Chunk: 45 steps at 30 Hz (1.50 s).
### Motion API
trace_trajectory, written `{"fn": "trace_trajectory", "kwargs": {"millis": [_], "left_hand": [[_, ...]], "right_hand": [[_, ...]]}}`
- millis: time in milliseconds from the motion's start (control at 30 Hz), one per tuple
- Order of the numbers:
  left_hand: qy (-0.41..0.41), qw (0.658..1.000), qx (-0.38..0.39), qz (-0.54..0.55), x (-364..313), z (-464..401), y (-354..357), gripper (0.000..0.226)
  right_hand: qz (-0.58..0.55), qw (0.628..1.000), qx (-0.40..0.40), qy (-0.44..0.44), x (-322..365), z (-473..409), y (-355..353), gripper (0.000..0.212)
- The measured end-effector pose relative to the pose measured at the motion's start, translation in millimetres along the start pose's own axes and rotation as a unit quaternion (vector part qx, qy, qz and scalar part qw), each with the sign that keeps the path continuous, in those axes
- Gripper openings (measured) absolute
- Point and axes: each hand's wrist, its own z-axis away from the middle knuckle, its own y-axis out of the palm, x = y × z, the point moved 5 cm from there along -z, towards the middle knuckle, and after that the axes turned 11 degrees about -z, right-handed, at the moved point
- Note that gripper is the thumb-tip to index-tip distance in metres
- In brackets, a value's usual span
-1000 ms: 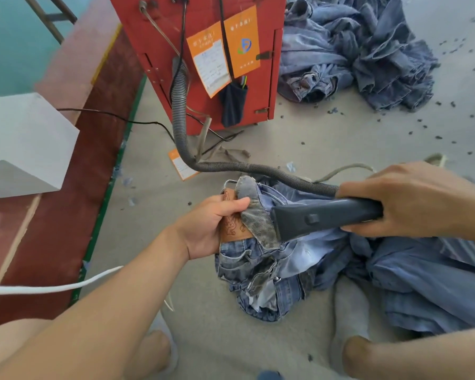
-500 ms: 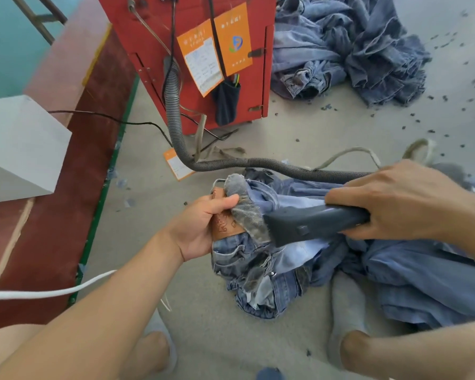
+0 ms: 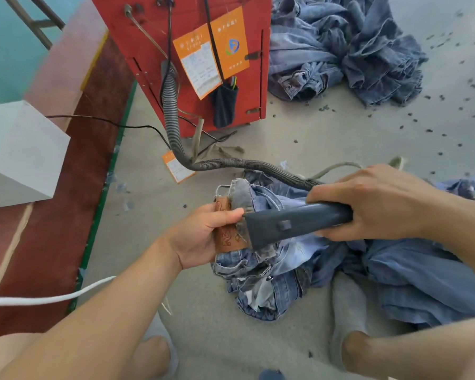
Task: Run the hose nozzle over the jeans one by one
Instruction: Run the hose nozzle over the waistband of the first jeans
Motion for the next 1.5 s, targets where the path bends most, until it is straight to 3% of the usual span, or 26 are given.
{"fn": "trace_trajectory", "kwargs": {"millis": [100,200,400,600,800,967,1233,1400,1500], "left_hand": [[0.000,1.000,0.006,-0.028,-0.3,2.2,1.8,0.029],[0.011,1.000,0.001,-0.006,-1.6,1.7,-1.2,0.029],[0.008,1.000,0.021,-0.017,4.0,1.7,-4.2,0.036],[0.010,1.000,-0.003,-0.011,4.4,3.2,-6.1,0.037],[0.006,0.999,0.033,-0.036,4.3,6.2,-0.4,0.037],[-0.008,0.999,0.016,-0.028,10.1,7.3,0.8,0.037],[0.003,0.999,0.020,-0.026,8.2,7.7,3.1,0.033],[-0.005,0.997,0.056,-0.050,11.7,7.3,6.0,0.035],[-0.009,0.993,0.069,-0.095,10.9,7.0,9.7,0.032]], "right_hand": [[-0.080,0.996,-0.022,0.035,-9.3,0.3,-17.2,0.037],[-0.031,0.997,-0.030,0.071,-23.8,9.2,-35.6,0.033],[0.054,0.998,0.007,0.026,-10.6,-1.9,-7.4,0.039],[-0.052,0.996,-0.048,0.062,-30.7,5.1,-25.2,0.030],[0.007,0.999,-0.013,0.036,-19.7,-4.5,-3.3,0.043],[-0.108,0.988,-0.099,0.054,-30.6,-5.4,-19.9,0.041],[-0.060,0.995,-0.059,0.046,-32.1,-9.4,-1.8,0.040],[-0.119,0.982,-0.133,0.067,-52.8,-9.0,-18.1,0.025],[-0.134,0.981,-0.110,0.088,-64.2,-7.9,-25.8,0.019]]}}
